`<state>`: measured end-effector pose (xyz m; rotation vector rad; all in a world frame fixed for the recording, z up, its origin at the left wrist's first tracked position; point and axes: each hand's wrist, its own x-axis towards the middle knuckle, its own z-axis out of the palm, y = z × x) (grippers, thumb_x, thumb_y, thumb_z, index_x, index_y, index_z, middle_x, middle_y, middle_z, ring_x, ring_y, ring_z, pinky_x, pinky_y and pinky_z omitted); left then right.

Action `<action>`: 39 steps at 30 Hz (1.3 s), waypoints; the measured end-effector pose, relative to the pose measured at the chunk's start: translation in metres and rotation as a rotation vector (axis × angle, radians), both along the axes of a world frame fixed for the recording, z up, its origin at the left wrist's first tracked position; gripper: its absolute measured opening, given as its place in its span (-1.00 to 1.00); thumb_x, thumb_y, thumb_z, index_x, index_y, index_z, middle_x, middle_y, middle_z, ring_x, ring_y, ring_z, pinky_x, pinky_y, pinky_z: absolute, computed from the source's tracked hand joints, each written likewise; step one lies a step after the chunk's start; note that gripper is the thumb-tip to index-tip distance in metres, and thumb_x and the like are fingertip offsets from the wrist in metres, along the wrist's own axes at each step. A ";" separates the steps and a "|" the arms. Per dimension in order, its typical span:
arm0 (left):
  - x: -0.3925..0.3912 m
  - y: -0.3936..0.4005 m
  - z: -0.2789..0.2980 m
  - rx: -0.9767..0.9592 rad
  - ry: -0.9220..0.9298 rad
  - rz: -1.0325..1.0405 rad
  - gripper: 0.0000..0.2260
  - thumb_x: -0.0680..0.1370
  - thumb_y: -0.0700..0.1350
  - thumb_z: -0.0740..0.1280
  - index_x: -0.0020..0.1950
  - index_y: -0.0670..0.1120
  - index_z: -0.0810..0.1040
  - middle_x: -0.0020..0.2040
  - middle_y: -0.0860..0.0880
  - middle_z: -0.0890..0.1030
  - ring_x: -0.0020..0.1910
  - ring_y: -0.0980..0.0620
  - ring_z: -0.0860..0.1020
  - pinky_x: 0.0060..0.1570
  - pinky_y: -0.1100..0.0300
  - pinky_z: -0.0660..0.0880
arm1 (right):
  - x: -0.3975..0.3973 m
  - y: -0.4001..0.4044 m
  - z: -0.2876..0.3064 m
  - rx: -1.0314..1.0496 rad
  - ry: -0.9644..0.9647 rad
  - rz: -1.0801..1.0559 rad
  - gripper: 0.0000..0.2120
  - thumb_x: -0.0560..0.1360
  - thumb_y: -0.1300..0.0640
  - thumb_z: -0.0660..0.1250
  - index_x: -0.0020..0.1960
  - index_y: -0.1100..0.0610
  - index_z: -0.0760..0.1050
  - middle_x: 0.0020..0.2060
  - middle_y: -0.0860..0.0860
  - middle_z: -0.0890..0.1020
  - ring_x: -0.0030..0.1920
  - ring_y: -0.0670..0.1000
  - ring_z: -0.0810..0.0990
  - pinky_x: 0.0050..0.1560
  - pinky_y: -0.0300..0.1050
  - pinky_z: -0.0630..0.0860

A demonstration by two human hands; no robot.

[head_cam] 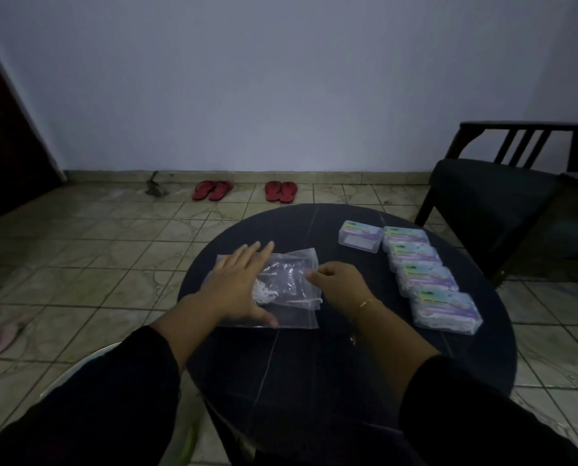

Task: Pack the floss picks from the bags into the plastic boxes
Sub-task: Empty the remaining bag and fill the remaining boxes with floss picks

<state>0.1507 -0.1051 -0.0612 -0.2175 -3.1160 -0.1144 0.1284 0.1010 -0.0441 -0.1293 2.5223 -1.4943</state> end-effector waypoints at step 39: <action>-0.012 0.060 0.124 -0.717 0.356 -0.447 -0.29 0.36 0.39 0.26 0.31 -0.06 0.29 0.20 -0.05 0.37 0.15 -0.02 0.35 0.22 0.14 0.29 | 0.003 0.073 -0.017 -0.786 -0.228 -0.125 -0.88 0.52 0.27 0.30 0.00 0.17 0.59 -0.23 0.09 0.64 -0.32 0.00 0.58 -0.32 -0.19 0.51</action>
